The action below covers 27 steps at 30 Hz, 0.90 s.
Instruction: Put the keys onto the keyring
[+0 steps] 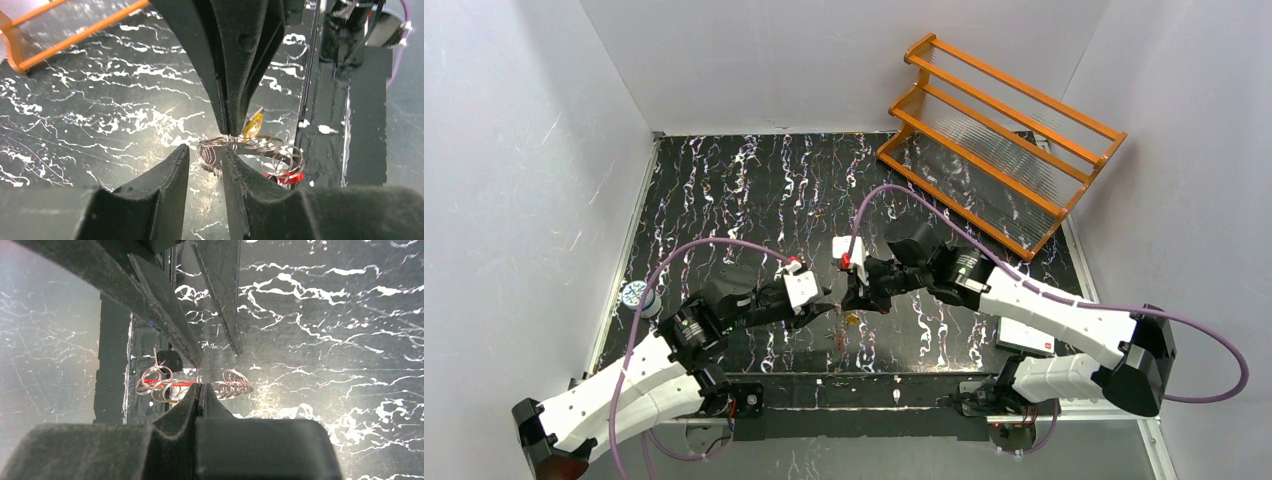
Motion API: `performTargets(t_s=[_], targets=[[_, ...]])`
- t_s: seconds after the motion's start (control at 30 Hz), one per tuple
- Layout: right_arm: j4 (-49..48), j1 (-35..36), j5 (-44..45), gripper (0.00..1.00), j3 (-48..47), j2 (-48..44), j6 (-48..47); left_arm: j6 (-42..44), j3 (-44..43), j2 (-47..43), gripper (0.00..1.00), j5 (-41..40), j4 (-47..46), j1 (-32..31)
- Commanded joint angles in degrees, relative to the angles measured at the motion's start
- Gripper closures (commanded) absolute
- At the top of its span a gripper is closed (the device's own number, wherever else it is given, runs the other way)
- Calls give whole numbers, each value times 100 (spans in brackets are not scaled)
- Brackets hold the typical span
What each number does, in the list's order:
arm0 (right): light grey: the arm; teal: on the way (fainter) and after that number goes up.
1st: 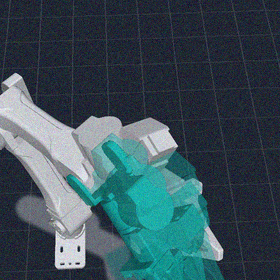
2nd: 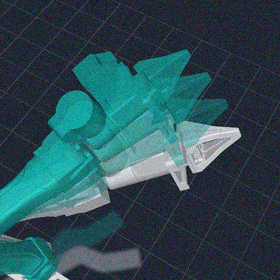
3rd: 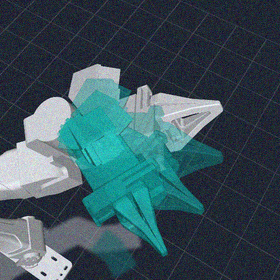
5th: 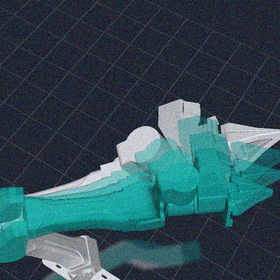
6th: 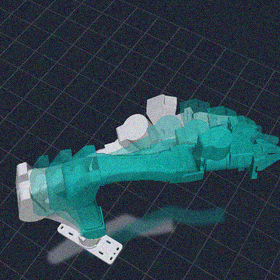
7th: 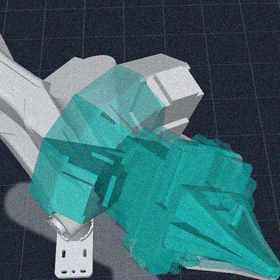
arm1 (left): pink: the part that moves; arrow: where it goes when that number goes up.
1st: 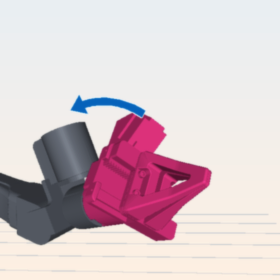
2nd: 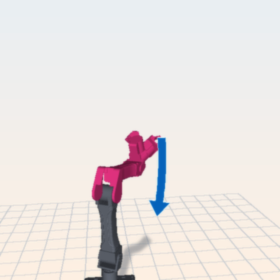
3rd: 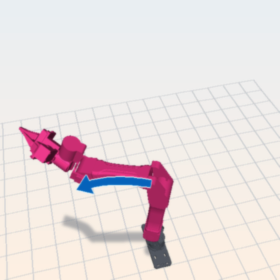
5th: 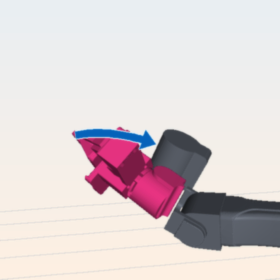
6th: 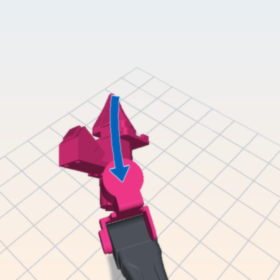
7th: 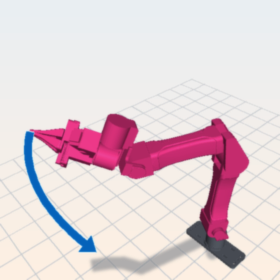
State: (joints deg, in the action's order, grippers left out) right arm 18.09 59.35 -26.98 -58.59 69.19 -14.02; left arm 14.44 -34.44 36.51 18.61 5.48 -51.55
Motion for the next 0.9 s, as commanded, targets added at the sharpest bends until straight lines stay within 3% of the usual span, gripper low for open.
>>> performTargets(t_s=[0.0,0.43,0.8,0.87], targets=[[371,-4,-55,99,-572,209,-75,369,-351,242,70,352,600,-5],[458,-4,-95,99,-742,393,-48,133,-363,614,72,644,391,-7],[383,-4,-122,99,-698,370,-66,-52,-200,727,100,707,-11,-6],[353,-3,-107,99,-677,354,-74,-21,-191,725,100,698,48,-10]])
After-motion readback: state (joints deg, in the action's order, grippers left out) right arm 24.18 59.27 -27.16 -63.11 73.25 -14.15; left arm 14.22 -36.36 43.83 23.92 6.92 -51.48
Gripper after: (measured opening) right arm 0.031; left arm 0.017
